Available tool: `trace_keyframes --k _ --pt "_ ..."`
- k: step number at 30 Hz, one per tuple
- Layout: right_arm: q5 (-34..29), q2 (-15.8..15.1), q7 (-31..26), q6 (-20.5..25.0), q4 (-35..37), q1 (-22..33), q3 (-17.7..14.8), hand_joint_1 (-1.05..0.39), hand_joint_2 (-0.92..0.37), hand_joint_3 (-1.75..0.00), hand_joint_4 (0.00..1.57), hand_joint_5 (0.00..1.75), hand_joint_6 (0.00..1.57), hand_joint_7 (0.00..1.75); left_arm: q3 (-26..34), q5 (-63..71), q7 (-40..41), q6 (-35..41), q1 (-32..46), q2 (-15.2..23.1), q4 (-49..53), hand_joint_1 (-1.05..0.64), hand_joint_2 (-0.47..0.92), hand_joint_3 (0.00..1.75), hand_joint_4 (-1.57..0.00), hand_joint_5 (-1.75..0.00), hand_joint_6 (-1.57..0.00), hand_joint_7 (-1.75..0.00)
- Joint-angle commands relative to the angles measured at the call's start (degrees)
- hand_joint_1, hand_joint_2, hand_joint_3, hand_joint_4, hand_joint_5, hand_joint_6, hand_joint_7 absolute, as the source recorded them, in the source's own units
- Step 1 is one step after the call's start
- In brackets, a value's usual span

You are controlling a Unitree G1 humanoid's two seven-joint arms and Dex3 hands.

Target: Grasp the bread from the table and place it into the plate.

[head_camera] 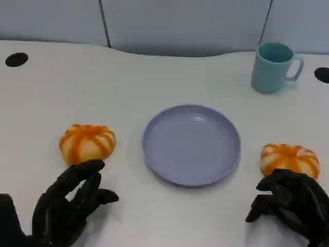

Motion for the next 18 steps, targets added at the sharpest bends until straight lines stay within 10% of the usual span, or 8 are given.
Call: trace_keyframes --k 1,18 --pt "0.33 -0.52 -0.69 0.74 -1.21 0.41 -0.29 -0.94 -0.7 0.0 1.43 0.66 1.41 0.46 0.19 0.44 -1.02 -1.18 -0.01 1.16 0.77 -0.4 0.92 0.25 -0.59 -1.47 -0.61 -0.94" --pt "0.58 -0.53 0.13 0.71 -1.31 0.64 -0.27 -0.93 -0.69 0.0 1.42 0.65 1.42 0.45 0.06 0.04 -0.66 -0.26 0.33 1.27 -0.38 -0.39 0.92 0.25 -0.6 -1.45 -0.62 -0.9"
